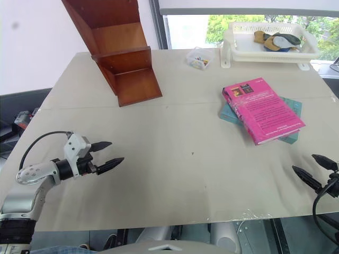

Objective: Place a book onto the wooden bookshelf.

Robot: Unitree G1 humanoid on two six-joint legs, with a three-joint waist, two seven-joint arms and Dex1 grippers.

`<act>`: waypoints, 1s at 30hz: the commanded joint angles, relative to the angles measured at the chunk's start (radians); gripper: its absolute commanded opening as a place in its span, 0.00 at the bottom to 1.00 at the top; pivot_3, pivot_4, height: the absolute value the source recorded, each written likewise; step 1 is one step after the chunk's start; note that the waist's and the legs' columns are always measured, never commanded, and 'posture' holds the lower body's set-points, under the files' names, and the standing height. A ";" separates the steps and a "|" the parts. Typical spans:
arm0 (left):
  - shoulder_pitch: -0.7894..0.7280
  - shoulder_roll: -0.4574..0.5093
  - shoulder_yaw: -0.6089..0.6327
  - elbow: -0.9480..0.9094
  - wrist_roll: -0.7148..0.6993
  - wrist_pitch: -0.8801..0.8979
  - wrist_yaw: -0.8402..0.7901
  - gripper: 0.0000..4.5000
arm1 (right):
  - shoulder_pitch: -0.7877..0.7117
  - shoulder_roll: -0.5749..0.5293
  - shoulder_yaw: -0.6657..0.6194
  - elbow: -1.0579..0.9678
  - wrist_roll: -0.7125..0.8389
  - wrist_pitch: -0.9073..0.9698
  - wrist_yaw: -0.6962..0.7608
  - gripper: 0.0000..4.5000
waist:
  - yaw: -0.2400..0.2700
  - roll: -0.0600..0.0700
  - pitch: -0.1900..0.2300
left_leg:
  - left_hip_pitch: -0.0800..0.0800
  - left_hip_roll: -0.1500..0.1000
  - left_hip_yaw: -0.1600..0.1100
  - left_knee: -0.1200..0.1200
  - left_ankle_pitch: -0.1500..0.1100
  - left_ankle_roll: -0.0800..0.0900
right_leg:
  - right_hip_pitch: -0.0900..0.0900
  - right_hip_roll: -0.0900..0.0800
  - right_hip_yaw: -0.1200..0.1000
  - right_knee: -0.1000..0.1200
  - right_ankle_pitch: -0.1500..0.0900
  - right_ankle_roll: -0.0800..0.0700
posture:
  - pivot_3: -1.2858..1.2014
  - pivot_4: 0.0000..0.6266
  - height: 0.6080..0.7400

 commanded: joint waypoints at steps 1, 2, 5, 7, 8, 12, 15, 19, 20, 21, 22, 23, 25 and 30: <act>-0.012 0.022 0.020 -0.029 -0.011 -0.004 -0.009 0.98 | -0.007 -0.017 -0.015 -0.016 0.001 -0.003 -0.019 1.00 | 0.000 0.000 0.000 | 0.000 0.000 0.000 0.000 0.000 0.000 | 0.000 0.000 0.000 0.000 0.000 0.000 | 0.52 0.24 1.00; -0.015 0.022 0.019 -0.028 -0.011 -0.003 -0.010 0.98 | -0.010 -0.017 -0.015 -0.015 -0.001 -0.001 -0.026 1.00 | 0.000 0.000 0.000 | 0.000 0.000 0.000 0.000 0.000 0.000 | 0.000 0.000 0.000 0.000 0.000 0.000 | 0.52 0.24 1.00; -0.027 0.023 0.017 -0.023 -0.009 -0.005 -0.014 0.98 | -0.030 -0.024 -0.018 -0.032 0.013 0.081 -0.081 1.00 | 0.000 0.000 0.000 | 0.000 0.000 0.000 0.000 0.000 0.000 | 0.000 0.000 0.000 0.000 0.000 0.000 | 0.52 0.24 1.00; -0.035 0.022 0.017 -0.021 -0.011 -0.006 -0.020 0.98 | -0.056 -0.028 -0.023 -0.045 0.011 0.115 -0.128 1.00 | 0.000 0.000 0.000 | 0.000 0.000 0.000 0.000 0.000 0.000 | 0.000 0.000 0.000 0.000 0.000 0.000 | 0.52 0.24 1.00; -0.037 0.022 0.018 -0.021 -0.012 -0.007 -0.022 0.98 | -0.068 -0.029 -0.026 -0.051 0.012 0.128 -0.145 1.00 | -0.001 0.000 0.000 | 0.000 0.000 0.000 0.000 0.000 0.000 | 0.000 0.000 0.000 0.000 0.000 0.000 | 0.52 0.24 1.00; -0.060 0.019 0.037 -0.032 -0.049 -0.011 -0.049 0.98 | -0.197 -0.059 -0.070 -0.034 0.020 0.167 -0.265 1.00 | -0.005 0.000 0.000 | 0.000 0.000 0.000 0.000 0.000 0.000 | 0.000 0.000 0.000 0.000 0.000 0.000 | 0.52 0.24 1.00; -0.084 0.026 0.058 -0.042 -0.086 -0.010 -0.075 0.98 | -0.298 -0.095 -0.079 -0.007 0.018 0.199 -0.340 1.00 | -0.007 0.001 0.001 | 0.000 0.000 0.000 0.000 0.001 -0.002 | -0.001 0.000 0.000 0.000 0.000 0.000 | 0.52 0.24 1.00; -0.138 0.051 0.098 -0.071 -0.179 0.043 -0.123 0.98 | -0.474 -0.125 -0.048 0.089 0.008 0.245 -0.427 1.00 | -0.007 -0.001 0.002 | -0.002 0.000 -0.001 0.000 0.002 -0.003 | -0.001 0.000 -0.001 0.000 0.000 0.000 | 0.52 0.24 1.00; -0.150 0.063 0.104 -0.084 -0.204 0.059 -0.143 0.98 | -0.537 -0.128 -0.032 0.133 -0.001 0.258 -0.461 1.00 | -0.008 -0.002 0.003 | -0.002 0.000 -0.001 0.000 0.002 -0.003 | -0.002 0.000 -0.002 0.000 0.000 0.000 | 0.52 0.24 1.00; -0.158 0.071 0.106 -0.092 -0.220 0.069 -0.156 0.98 | -0.579 -0.131 -0.022 0.165 -0.010 0.268 -0.482 1.00 | -0.009 -0.002 0.003 | -0.002 0.000 -0.001 0.000 0.002 -0.003 | -0.002 0.000 -0.002 0.000 0.000 0.000 | 0.52 0.24 1.00; -0.169 0.079 0.110 -0.100 -0.238 0.080 -0.171 0.98 | -0.633 -0.140 0.000 0.216 -0.029 0.290 -0.509 1.00 | -0.009 -0.002 0.003 | -0.003 0.000 0.000 0.001 0.002 -0.003 | -0.002 0.000 -0.001 0.000 0.000 0.000 | 0.52 0.24 1.00; -0.182 0.089 0.112 -0.110 -0.258 0.091 -0.188 0.98 | -0.698 -0.148 0.019 0.281 -0.039 0.315 -0.527 1.00 | -0.010 -0.002 0.003 | -0.003 -0.001 0.000 0.001 0.002 -0.003 | -0.002 0.000 -0.001 -0.001 0.000 0.000 | 0.52 0.24 1.00; -0.203 0.111 0.117 -0.131 -0.289 0.113 -0.222 0.98 | -0.837 -0.150 0.031 0.437 -0.031 0.341 -0.533 1.00 | -0.012 -0.001 0.003 | -0.004 -0.001 0.000 0.001 0.002 -0.003 | -0.003 0.000 -0.001 -0.001 0.000 0.000 | 0.52 0.24 1.00; -0.247 0.129 0.107 -0.134 -0.287 0.112 -0.244 0.98 | -1.088 -0.160 0.007 0.832 -0.010 0.356 -0.515 1.00 | -0.013 -0.001 0.004 | -0.011 0.000 0.001 0.001 0.002 -0.003 | -0.011 0.001 -0.001 -0.001 0.000 -0.001 | 0.52 0.24 1.00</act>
